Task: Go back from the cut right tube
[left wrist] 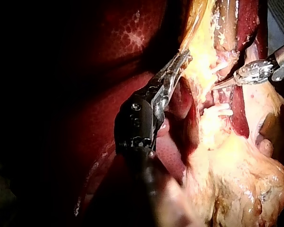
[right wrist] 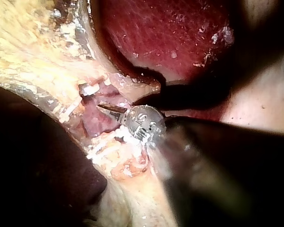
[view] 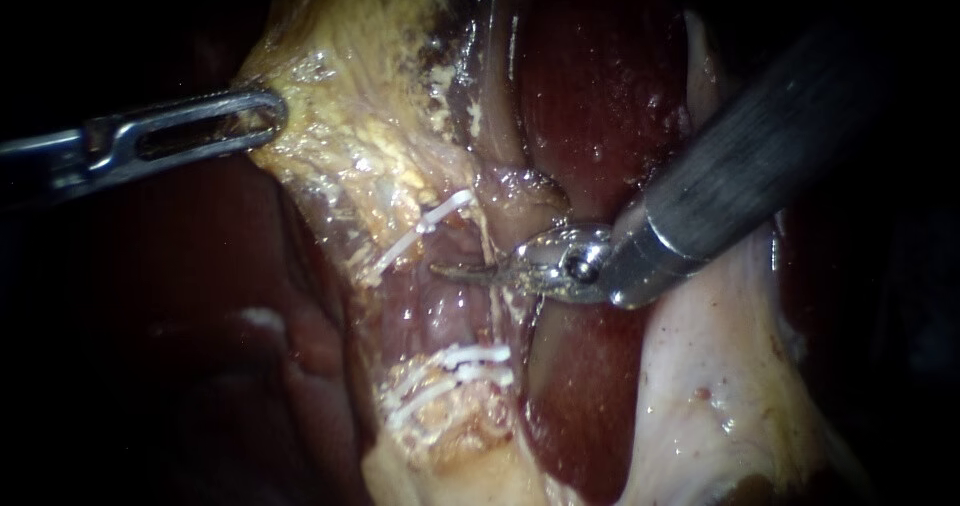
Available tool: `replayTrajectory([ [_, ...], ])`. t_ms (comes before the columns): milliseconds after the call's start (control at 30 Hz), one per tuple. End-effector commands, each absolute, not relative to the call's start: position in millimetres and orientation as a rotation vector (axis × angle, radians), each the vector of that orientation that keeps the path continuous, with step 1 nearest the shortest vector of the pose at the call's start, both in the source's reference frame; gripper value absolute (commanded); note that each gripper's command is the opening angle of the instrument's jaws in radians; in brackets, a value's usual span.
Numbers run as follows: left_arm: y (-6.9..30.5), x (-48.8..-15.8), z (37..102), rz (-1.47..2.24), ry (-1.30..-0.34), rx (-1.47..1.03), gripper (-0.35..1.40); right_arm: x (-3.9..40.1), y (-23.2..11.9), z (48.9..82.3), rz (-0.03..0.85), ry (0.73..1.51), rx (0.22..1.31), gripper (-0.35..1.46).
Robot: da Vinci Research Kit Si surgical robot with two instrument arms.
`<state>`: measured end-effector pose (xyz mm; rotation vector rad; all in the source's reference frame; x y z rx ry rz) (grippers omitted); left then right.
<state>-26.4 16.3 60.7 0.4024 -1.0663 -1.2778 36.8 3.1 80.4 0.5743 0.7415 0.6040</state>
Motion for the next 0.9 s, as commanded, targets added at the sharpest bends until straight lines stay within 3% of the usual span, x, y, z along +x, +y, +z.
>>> replayTrajectory([
  [33, 16.3, -26.4, 60.7, -1.278, -1.066, 0.402, -0.35, 36.8, 3.1, 80.3, 0.602, 0.742, 0.577, -0.35],
  [133, 16.3, -26.4, 60.6, -1.278, -1.070, 0.402, -0.35, 36.7, 3.0, 80.3, 0.597, 0.747, 0.592, -0.33],
  [167, 16.3, -26.4, 60.6, -1.278, -1.070, 0.402, -0.35, 36.7, 3.0, 80.3, 0.596, 0.750, 0.594, -0.08],
  [200, 16.3, -26.4, 60.6, -1.278, -1.069, 0.402, -0.35, 36.8, 3.0, 80.3, 0.597, 0.753, 0.594, 0.34],
  [233, 16.3, -26.4, 60.6, -1.278, -1.069, 0.402, -0.35, 36.8, 3.0, 80.3, 0.597, 0.753, 0.594, 0.57],
  [300, 16.3, -26.4, 60.6, -1.278, -1.069, 0.401, -0.35, 36.9, 3.0, 80.3, 0.597, 0.753, 0.594, 0.78],
  [433, 16.2, -26.4, 60.6, -1.278, -1.069, 0.401, -0.35, 37.0, 3.0, 80.2, 0.598, 0.756, 0.594, 0.96],
  [700, 16.2, -26.4, 60.6, -1.279, -1.069, 0.401, -0.35, 36.6, 2.6, 79.7, 0.595, 0.756, 0.608, 1.04],
  [800, 16.2, -26.4, 60.5, -1.279, -1.069, 0.401, -0.35, 35.8, 2.1, 78.7, 0.514, 0.790, 0.591, 1.11],
  [900, 16.2, -26.4, 60.5, -1.279, -1.069, 0.401, -0.35, 34.4, 1.7, 77.6, 0.381, 0.886, 0.532, 1.23],
])
